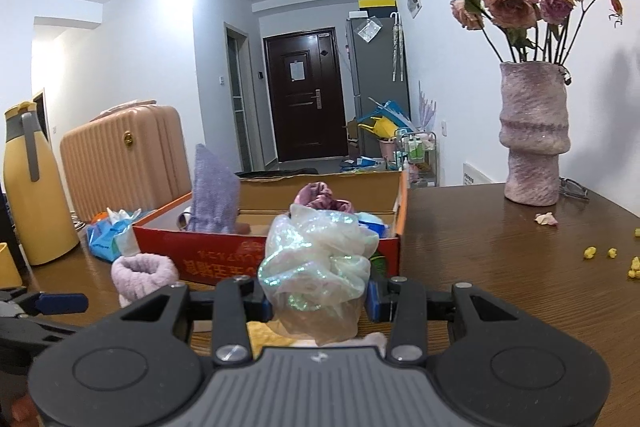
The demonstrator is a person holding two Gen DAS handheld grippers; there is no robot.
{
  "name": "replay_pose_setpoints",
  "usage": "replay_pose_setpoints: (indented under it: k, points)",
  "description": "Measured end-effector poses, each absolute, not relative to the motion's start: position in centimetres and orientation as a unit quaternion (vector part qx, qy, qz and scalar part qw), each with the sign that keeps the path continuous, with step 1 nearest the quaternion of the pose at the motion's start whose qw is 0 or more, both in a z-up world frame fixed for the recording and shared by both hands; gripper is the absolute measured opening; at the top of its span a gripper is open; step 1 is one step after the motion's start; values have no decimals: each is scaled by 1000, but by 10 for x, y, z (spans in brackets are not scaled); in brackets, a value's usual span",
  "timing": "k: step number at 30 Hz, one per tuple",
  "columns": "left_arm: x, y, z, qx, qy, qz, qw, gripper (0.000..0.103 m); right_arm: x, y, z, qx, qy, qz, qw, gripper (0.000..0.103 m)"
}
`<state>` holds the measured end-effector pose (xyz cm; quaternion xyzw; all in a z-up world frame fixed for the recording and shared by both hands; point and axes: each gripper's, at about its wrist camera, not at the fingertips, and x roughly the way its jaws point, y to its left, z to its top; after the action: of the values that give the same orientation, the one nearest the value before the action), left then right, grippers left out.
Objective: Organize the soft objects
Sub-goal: 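Lift the clear plastic bag up with the right tool, then close the left tool on the white foam wedge while the right tool holds the plastic bag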
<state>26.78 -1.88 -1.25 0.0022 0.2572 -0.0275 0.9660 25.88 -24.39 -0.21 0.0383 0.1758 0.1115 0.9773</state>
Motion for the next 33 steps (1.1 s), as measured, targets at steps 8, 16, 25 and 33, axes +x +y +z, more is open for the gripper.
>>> replay_pose_setpoints:
  k: [8,16,25,33]
  points:
    - [286,-37,-17,18,264,-26,964,103,261,-262,-2,40,174,100,979,40]
    - [303,-52,-20,35,272,-32,961,85,264,-277,-3,37,174,90,980,40]
    - [328,-61,-28,40,300,-45,952,63,270,-294,-6,33,182,81,979,40]
    - [348,-61,-35,40,326,-37,944,53,274,-299,-10,28,191,82,978,40]
